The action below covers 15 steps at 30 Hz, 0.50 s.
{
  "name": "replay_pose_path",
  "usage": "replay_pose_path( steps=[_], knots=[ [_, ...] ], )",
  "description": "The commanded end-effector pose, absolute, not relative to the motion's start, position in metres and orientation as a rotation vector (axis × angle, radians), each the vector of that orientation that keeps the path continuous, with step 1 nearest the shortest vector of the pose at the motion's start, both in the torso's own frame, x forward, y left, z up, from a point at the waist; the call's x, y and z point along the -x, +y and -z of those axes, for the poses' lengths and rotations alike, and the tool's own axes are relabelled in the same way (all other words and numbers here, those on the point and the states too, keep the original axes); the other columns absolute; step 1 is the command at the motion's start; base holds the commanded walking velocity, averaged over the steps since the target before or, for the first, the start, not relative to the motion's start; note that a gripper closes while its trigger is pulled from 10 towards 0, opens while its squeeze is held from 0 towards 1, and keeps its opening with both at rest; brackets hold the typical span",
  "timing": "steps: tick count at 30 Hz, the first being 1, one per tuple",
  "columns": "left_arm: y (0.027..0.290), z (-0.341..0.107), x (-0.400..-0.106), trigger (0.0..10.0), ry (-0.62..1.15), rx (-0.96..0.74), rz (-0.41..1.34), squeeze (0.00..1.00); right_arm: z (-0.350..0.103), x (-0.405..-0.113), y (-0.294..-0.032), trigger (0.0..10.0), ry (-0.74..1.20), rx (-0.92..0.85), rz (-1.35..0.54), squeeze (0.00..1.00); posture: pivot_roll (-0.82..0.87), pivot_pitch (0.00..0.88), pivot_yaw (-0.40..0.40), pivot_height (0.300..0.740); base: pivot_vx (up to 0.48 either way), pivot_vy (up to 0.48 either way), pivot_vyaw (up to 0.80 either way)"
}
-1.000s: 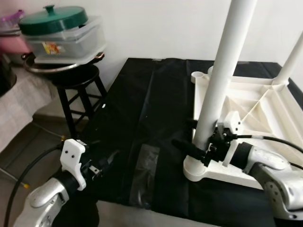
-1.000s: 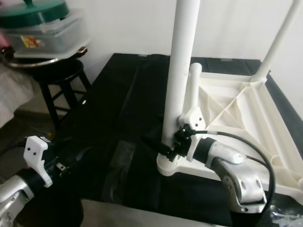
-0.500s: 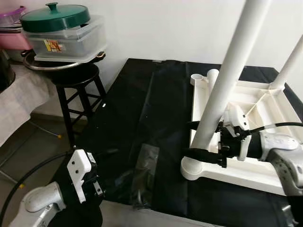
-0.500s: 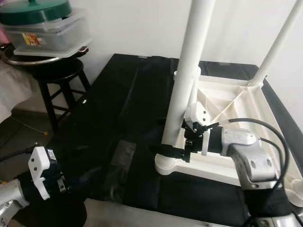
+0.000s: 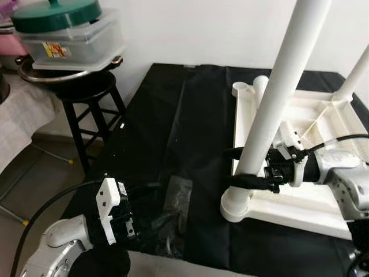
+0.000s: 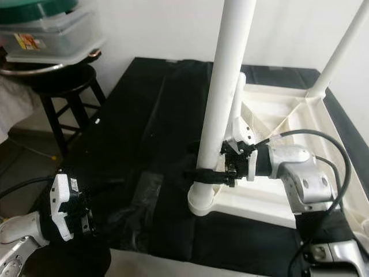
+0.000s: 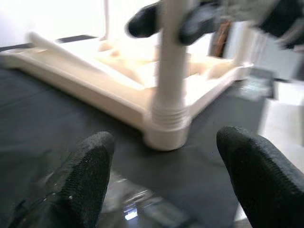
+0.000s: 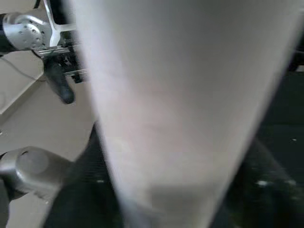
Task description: Building children table
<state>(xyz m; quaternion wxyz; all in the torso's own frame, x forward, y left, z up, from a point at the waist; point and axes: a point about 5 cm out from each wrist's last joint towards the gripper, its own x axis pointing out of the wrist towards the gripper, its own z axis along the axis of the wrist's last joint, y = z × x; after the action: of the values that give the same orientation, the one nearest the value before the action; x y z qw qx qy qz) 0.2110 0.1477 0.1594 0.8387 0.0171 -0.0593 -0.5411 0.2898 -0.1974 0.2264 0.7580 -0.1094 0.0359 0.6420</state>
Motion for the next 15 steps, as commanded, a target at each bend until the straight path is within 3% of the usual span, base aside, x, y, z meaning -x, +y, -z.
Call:
replay_pose_path(
  steps=[1,11,15],
  knots=[
    [0.146,-0.156,-0.206,10.0,-0.098,-0.024,1.194,0.00,-0.229,-0.294,-0.197,0.0,0.078,0.266,-1.404,0.00,0.01,0.108,0.008,0.740,0.000,0.000,0.00],
    [0.148,-0.157,-0.208,10.0,-0.111,0.066,1.174,0.00,-0.229,-0.300,-0.198,0.0,0.057,0.286,-1.345,0.00,-0.01,0.119,-0.005,0.740,0.000,0.000,0.00],
    [0.152,-0.159,-0.211,10.0,-0.127,0.109,1.143,0.00,-0.212,-0.298,-0.191,0.0,0.043,0.253,-1.126,0.00,-0.02,0.129,-0.015,0.740,0.000,0.000,0.00]
  ],
)
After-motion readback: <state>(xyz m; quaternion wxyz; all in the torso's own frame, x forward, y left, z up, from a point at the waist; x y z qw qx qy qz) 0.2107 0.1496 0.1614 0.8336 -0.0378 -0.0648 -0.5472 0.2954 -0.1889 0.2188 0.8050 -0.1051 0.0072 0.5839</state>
